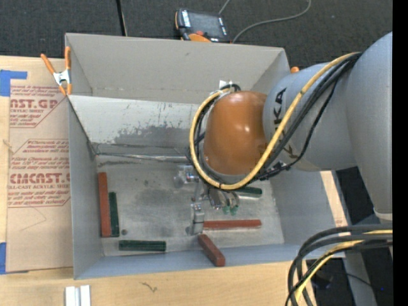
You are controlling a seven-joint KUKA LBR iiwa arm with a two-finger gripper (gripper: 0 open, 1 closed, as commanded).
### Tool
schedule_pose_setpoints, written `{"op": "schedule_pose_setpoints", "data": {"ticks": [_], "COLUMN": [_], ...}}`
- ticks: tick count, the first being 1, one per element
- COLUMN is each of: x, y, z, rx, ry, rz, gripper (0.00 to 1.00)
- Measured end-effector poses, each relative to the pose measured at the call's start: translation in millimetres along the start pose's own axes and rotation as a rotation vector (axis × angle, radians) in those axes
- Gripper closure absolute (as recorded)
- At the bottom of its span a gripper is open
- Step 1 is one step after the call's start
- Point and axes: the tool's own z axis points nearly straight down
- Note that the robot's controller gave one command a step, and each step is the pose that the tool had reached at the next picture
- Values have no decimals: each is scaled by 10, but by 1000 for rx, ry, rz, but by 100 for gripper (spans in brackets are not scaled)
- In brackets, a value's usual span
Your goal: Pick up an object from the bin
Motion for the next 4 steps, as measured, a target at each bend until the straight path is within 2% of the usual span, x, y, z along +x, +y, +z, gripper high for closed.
{"op": "schedule_pose_setpoints", "data": {"ticks": [1, 2, 3, 4], "x": [154, 274, 264, 269], "y": [-691, -838, -830, -526], "z": [-97, 711, 678, 678], "rx": [1, -3, -4, -4], "ry": [8, 10, 8, 9], "rz": [-82, -69, -70, -53], "gripper": [0, 0, 100, 100]}}
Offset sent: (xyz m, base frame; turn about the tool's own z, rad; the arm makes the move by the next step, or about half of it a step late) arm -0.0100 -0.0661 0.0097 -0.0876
